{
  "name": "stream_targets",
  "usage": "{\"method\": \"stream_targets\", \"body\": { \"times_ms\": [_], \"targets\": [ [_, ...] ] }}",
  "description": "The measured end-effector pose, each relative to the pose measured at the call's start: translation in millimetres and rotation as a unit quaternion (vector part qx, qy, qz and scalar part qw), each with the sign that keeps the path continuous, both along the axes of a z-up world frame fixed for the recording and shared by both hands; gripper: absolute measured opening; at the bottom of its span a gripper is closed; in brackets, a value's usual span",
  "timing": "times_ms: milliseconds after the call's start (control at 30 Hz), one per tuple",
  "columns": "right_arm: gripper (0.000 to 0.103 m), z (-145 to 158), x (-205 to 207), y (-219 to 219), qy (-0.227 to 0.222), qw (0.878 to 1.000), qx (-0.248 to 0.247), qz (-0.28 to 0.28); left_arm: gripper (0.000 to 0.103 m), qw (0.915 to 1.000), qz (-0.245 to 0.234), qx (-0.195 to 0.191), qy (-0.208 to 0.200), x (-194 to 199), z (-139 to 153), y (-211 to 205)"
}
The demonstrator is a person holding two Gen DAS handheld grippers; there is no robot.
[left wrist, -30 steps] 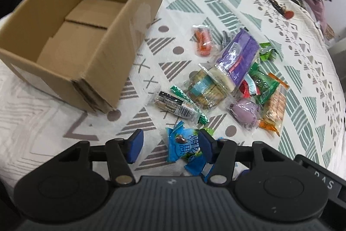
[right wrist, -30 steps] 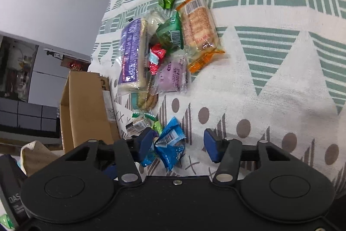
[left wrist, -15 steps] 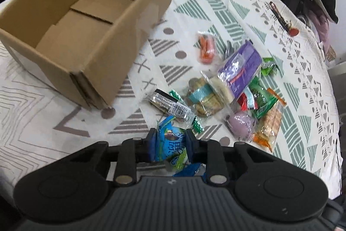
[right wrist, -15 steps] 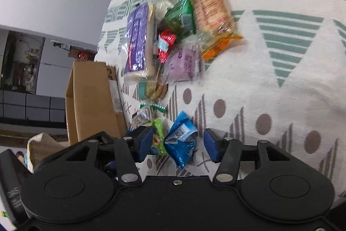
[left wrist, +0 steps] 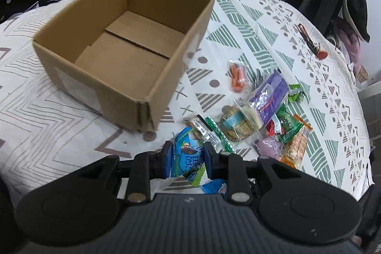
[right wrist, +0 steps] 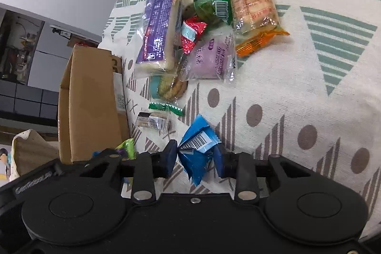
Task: Organize snacks
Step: 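Carry both blue candies into the cardboard box and open both tools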
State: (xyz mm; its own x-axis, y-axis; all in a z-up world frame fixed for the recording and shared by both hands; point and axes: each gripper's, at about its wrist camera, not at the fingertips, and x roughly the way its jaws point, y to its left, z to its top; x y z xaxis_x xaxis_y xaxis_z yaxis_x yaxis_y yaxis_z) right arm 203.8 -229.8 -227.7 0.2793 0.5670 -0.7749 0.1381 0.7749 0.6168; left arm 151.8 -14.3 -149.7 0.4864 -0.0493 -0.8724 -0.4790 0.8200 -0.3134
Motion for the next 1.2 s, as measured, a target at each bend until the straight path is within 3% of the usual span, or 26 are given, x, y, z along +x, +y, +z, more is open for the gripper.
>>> {"method": "stream_targets", "body": {
  "times_ms": [167,533,1200],
  "targets": [
    [0.025,12,-6,-1,-0.025,1.0,-0.004,0.001,0.026,0.9998,0.005,0.003,-0.017,-11,16,9],
    [0.024,48,-4,13,-0.092,0.995,0.012,0.024,0.026,0.9979,0.008,0.01,-0.064,-27,53,31],
    [0.024,84,42,68,-0.177,0.979,0.07,0.077,0.026,0.9933,0.055,0.043,-0.092,1,69,96]
  ]
}}
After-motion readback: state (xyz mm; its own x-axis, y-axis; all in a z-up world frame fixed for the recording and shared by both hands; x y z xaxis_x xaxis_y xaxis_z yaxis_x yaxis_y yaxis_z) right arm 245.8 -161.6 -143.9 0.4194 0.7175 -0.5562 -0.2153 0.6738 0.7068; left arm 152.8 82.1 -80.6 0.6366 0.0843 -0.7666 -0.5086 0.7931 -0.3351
